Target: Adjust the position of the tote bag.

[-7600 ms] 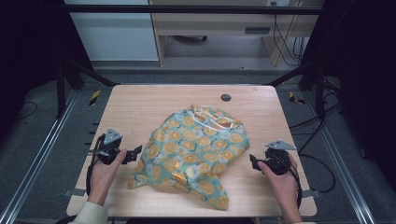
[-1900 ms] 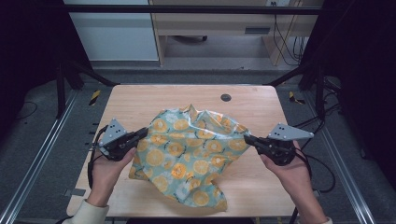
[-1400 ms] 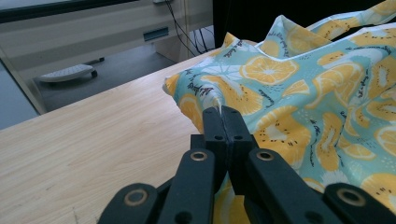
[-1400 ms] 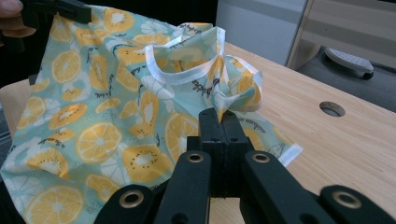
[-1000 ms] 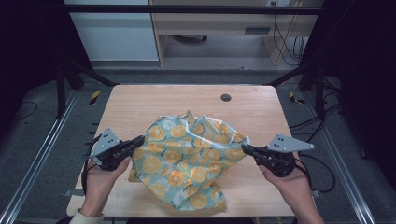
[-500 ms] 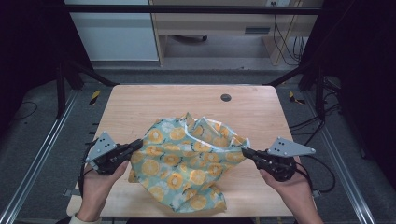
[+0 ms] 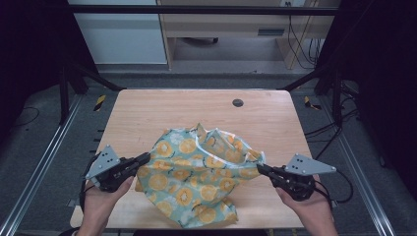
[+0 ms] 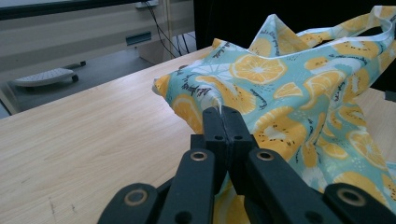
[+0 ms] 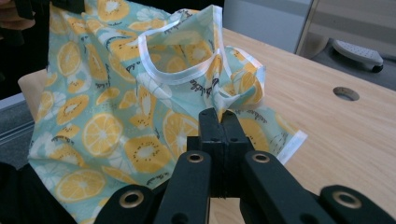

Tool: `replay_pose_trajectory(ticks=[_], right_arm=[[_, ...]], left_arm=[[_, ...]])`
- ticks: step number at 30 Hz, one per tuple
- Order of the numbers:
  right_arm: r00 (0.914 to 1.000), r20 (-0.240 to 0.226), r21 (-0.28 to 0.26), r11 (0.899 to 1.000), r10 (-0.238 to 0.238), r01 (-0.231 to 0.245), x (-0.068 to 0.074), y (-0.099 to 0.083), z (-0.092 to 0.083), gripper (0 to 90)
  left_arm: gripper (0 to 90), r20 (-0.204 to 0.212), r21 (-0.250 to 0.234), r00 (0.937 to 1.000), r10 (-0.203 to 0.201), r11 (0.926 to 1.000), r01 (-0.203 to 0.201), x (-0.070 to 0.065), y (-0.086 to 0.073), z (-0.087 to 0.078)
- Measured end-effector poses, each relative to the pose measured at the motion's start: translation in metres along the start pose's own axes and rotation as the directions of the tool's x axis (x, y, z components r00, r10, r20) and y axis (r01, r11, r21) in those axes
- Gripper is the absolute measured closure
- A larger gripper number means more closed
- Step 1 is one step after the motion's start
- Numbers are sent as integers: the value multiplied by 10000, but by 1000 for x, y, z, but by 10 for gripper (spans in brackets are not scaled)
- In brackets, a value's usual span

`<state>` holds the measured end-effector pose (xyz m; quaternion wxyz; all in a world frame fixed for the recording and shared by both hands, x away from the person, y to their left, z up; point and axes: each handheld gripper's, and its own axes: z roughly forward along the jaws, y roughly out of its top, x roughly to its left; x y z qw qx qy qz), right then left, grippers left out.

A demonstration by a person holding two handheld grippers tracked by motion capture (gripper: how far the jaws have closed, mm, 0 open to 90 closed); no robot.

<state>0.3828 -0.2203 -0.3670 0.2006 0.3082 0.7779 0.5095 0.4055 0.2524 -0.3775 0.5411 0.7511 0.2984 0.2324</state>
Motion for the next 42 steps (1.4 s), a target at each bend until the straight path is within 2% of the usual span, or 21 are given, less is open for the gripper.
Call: replay_pose_trajectory(ticks=[8,18,23,30,38,41,42], right_arm=[[9999,-69,125,9999,108,-107,7,-13,-3,900],[9997,-97,2,9997,241,-241,10,-21,-8,900],[9994,-187,54,9996,295,-294,14,-27,-10,900],[9992,-272,148,9995,297,-293,20,-36,-11,900],[9986,-385,63,9993,364,-361,25,-42,-16,900],[9984,-501,138,9995,277,-271,28,-45,-19,900],[9981,-559,177,9996,245,-236,29,-47,-19,900]], left_arm=[[900,405,-18,9992,-16,10000,17,-7,-6,-8],[900,834,-131,9965,31,9999,-20,-15,-10,-19],[900,1167,-13,9930,201,9998,-201,-19,-16,-27],[900,1409,94,9890,451,9989,-468,-21,-22,-30],[900,2032,59,9784,389,9991,-409,-22,-31,-34],[900,2433,176,9687,499,9983,-558,-23,-34,-34],[900,2618,337,9636,545,9973,-655,-24,-36,-33]])
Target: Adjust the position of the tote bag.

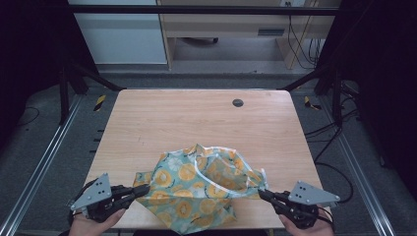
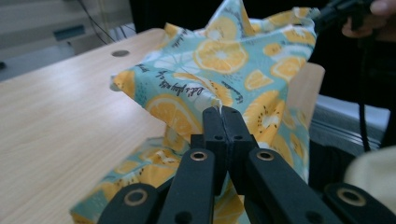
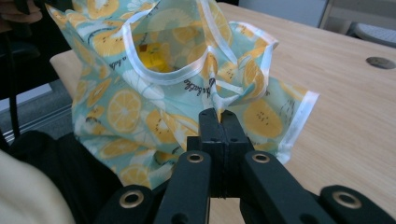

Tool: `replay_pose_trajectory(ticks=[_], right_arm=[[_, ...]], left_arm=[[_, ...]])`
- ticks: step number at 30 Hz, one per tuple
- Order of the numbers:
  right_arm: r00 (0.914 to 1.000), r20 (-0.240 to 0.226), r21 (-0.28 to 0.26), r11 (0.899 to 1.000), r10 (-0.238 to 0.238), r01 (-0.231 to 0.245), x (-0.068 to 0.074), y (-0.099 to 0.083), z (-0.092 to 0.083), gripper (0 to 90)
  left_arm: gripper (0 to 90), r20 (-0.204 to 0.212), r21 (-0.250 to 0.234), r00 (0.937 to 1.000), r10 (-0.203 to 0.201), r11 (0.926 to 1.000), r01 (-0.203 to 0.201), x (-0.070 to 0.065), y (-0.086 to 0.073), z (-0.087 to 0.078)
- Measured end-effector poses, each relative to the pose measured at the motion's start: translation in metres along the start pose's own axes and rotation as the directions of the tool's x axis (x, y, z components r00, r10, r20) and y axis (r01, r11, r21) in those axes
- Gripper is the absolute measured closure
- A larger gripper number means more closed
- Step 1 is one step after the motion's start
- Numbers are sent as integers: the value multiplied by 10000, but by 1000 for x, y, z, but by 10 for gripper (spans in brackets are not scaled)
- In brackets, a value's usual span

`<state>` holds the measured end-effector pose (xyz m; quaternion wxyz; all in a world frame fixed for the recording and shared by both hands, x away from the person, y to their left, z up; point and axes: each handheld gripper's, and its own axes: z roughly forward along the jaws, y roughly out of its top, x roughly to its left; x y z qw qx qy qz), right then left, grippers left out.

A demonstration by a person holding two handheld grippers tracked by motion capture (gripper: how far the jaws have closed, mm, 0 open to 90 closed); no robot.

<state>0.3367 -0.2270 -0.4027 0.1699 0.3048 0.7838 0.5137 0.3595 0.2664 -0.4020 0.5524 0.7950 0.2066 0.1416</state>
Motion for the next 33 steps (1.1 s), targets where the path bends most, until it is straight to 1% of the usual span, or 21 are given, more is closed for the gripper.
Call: replay_pose_trajectory(ticks=[1,3,6,9,10,12,13,14,15,16,17,18,19,20,22,23,24,27,28,31,33], right_arm=[[10000,-57,50,10000,2,-1,1,-2,0,900],[9999,-94,101,9999,42,-41,1,-5,0,900],[9989,-387,382,9989,279,-264,-1,-20,5,900],[9974,-544,686,9967,469,-431,-5,-30,12,900],[9972,-574,835,9956,482,-433,-5,-32,14,900],[9966,-634,1068,9933,518,-448,-7,-36,19,900],[9966,-634,1068,9933,518,-448,-7,-36,19,900],[9967,-658,1364,9899,485,-392,-7,-39,25,900],[9967,-658,1364,9899,485,-392,-7,-39,25,900],[9971,-638,1722,9846,422,-307,-8,-43,33,900],[9974,-601,1881,9817,400,-280,-10,-44,37,900],[9975,-577,2044,9785,399,-273,-11,-44,41,900],[9975,-577,2044,9785,399,-273,-11,-44,41,900],[9975,-544,2243,9740,454,-321,-15,-45,49,900],[9976,-520,2358,9712,464,-329,-17,-44,53,900],[9983,-391,2595,9652,425,-310,-21,-43,61,900],[9985,-359,2672,9632,420,-309,-23,-43,65,900],[9995,-147,2864,9578,293,-239,-29,-40,76,900],[9997,-92,2882,9574,221,-185,-30,-39,79,900],[9997,102,2927,9558,244,-263,-36,-37,85,900],[9996,115,2921,9560,243,-266,-36,-36,86,900]], left_arm=[[900,98,138,9998,153,9998,-155,-1,-5,2],[900,224,235,9996,196,9995,-201,0,-7,4],[900,646,722,9961,599,9953,-645,-2,-17,12],[900,1028,1510,9906,903,9829,-1053,-3,-23,23],[900,1129,1857,9886,1000,9753,-1199,-3,-26,27],[900,1127,2612,9847,1326,9522,-1581,-3,-33,37],[900,1127,2612,9847,1326,9522,-1581,-3,-33,37],[900,1092,3259,9812,1589,9269,-1864,-4,-37,47],[900,1092,3259,9812,1589,9269,-1864,-4,-37,47],[900,1007,3858,9760,1930,8967,-2171,-3,-41,56],[900,963,4088,9731,2093,8831,-2304,-2,-42,60],[900,910,4296,9716,2182,8716,-2360,0,-44,64],[900,910,4296,9716,2182,8716,-2360,0,-44,64],[900,774,4520,9715,2243,8606,-2347,4,-46,69],[900,635,4613,9735,2196,8586,-2237,8,-46,71],[900,484,4680,9747,2184,8571,-2153,14,-45,75],[900,399,4754,9733,2260,8525,-2174,16,-45,77],[900,242,4853,9736,2269,8488,-2099,21,-45,82],[900,160,4846,9736,2278,8499,-2068,22,-45,85],[900,-106,4995,9701,2426,8417,-2051,29,-44,94],[900,-105,5003,9706,2406,8417,-2032,30,-43,95]])
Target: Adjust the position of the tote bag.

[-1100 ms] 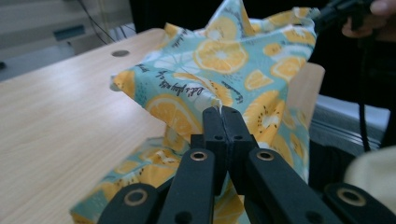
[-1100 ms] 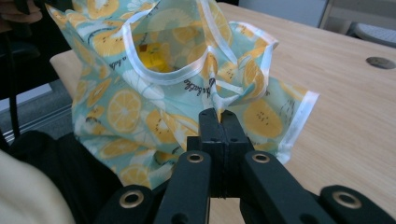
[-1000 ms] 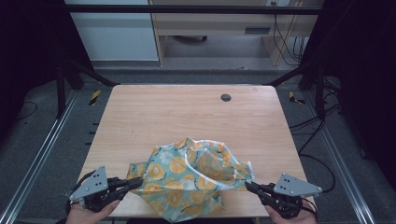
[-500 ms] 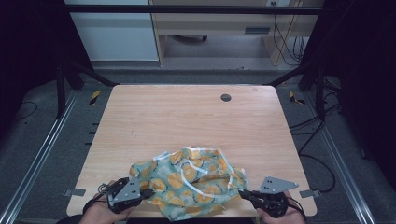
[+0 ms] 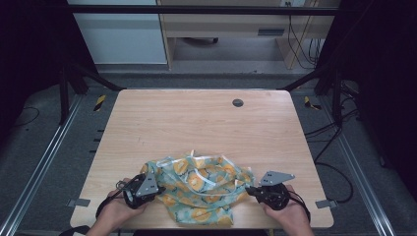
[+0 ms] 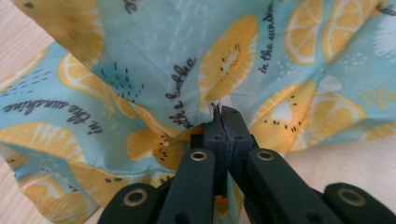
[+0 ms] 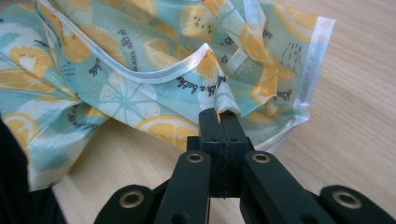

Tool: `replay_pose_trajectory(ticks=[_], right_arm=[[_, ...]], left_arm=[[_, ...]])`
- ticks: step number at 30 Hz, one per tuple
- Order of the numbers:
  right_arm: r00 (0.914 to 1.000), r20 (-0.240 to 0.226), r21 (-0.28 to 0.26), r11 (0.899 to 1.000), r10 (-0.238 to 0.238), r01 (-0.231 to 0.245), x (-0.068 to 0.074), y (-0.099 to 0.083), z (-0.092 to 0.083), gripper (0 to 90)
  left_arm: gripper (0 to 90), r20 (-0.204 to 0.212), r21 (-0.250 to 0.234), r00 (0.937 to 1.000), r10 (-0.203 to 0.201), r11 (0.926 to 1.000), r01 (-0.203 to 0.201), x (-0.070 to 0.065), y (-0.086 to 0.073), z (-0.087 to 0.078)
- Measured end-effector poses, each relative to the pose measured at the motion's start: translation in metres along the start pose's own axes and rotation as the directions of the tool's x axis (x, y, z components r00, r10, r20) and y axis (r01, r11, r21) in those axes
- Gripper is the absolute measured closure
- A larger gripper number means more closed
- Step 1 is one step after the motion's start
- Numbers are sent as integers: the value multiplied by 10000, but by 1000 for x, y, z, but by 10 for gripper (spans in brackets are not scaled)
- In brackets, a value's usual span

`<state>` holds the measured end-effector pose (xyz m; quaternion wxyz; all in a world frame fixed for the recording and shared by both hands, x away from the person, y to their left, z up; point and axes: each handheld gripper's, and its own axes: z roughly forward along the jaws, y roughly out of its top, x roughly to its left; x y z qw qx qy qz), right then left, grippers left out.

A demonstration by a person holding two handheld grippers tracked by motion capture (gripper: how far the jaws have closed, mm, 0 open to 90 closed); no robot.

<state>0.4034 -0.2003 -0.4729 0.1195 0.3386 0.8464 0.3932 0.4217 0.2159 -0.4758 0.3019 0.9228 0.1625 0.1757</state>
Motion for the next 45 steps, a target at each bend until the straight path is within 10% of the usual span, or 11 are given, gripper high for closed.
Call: replay_pose_trajectory(ticks=[35,45], right_arm=[[9957,835,-341,9987,393,-366,-19,10,10,900],[9932,1085,-882,9955,431,-336,-6,10,-5,499]], left_arm=[[892,-468,-181,9956,-811,9966,803,15,5,11],[490,-918,-1348,9760,-1974,9736,1843,7,2,-12]])
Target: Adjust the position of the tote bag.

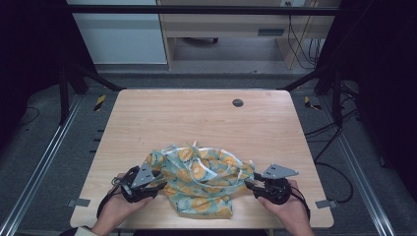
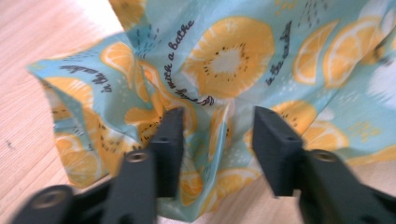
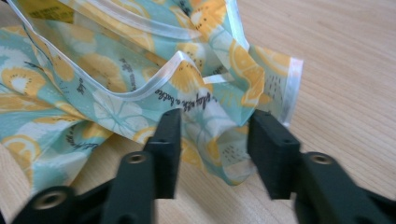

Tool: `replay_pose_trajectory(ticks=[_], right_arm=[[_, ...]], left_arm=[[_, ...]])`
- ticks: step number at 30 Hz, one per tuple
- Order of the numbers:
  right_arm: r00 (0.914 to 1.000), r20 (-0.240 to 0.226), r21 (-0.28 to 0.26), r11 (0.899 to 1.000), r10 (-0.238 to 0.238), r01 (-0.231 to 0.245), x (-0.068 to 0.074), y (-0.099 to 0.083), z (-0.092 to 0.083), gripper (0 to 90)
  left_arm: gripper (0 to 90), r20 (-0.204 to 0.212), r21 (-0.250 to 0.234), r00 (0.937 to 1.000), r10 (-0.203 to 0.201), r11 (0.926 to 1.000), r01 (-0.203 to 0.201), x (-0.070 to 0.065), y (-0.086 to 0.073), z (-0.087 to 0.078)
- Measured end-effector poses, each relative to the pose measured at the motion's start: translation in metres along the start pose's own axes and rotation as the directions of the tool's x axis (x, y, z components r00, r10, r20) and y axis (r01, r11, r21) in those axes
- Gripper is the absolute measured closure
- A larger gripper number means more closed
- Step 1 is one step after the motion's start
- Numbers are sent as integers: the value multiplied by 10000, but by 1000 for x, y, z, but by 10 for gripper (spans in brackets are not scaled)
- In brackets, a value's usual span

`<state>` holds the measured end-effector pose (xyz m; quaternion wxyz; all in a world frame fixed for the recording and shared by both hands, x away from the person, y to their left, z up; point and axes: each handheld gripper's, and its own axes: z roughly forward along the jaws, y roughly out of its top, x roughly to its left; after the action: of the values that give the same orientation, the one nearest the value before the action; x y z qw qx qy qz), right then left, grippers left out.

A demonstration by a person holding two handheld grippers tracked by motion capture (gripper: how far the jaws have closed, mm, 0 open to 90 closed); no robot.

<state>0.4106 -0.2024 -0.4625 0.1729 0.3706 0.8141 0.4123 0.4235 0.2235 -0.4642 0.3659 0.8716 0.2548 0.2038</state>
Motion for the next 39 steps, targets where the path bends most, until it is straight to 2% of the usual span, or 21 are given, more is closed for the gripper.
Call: replay_pose_trajectory(ticks=[3,6,11,13,15,18,20,21,22,25,26,27,29,30,32,33,34,35,36,37,39], right_arm=[[9998,178,-181,9998,117,-114,5,0,-7,361],[9994,321,-454,9989,164,-149,8,3,-14,267],[9994,192,-668,9974,274,-260,6,11,-17,261],[9996,168,-785,9967,239,-226,4,18,-18,292],[10000,42,-782,9969,87,-83,2,27,-18,370],[9999,105,-625,9980,-83,90,-2,40,-13,447],[9997,123,-612,9979,-191,198,-6,49,-5,455],[10000,63,-564,9984,-66,70,-10,57,4,456],[10000,63,-564,9984,-66,70,-10,57,4,456],[9998,-174,-346,9994,14,-20,-15,69,24,420],[9996,-288,-308,9995,21,-29,-17,71,30,412],[9992,-382,-258,9996,109,-119,-19,72,35,401],[9969,-720,-34,9994,327,-330,-21,74,46,360],[9962,-771,163,9991,404,-393,-21,74,51,354],[9956,-837,474,9982,412,-373,-21,74,60,359],[9956,-837,474,9982,412,-373,-21,74,60,359],[9938,-1027,810,9961,424,-341,-21,73,66,498],[9938,-1027,810,9961,424,-341,-21,73,66,498],[9895,-1401,1110,9936,351,-196,-19,71,69,705],[9895,-1401,1110,9936,351,-196,-19,71,69,705],[9928,-1192,1028,9947,105,18,-15,72,67,841]], left_arm=[[388,-33,-216,9998,-199,9996,198,-1,-1,-7],[321,-86,-442,9990,-432,9981,428,0,0,-12],[286,-300,-924,9979,-578,9942,548,0,4,-25],[286,-258,-1250,9977,-619,9904,582,0,7,-32],[287,-307,-1478,9976,-616,9874,564,1,13,-39],[286,-318,-1771,9979,-563,9829,498,1,29,-43],[286,-389,-1826,9986,-370,9828,293,1,43,-44],[286,-444,-1881,9988,-219,9821,132,2,59,-42],[286,-444,-1881,9988,-219,9821,132,2,59,-42],[286,-391,-1808,9992,66,9834,-136,3,81,-35],[285,-222,-1746,9997,46,9846,-84,5,93,-28],[285,-222,-1746,9997,46,9846,-84,5,93,-28],[284,-33,-1734,10000,38,9848,-43,5,108,-17],[282,-33,-1734,10000,38,9848,-43,5,108,-17],[277,120,-1570,9997,207,9874,-186,1,121,-7],[273,120,-1570,9997,207,9874,-186,1,121,-7],[272,130,-1494,9995,276,9885,-254,0,126,-4],[272,122,-1473,9992,381,9884,-359,-2,130,-1],[270,204,-1369,9983,543,9893,-510,-5,139,4],[268,204,-1369,9983,543,9893,-510,-5,139,4],[266,157,-1203,9975,694,9905,-671,-6,146,10]])
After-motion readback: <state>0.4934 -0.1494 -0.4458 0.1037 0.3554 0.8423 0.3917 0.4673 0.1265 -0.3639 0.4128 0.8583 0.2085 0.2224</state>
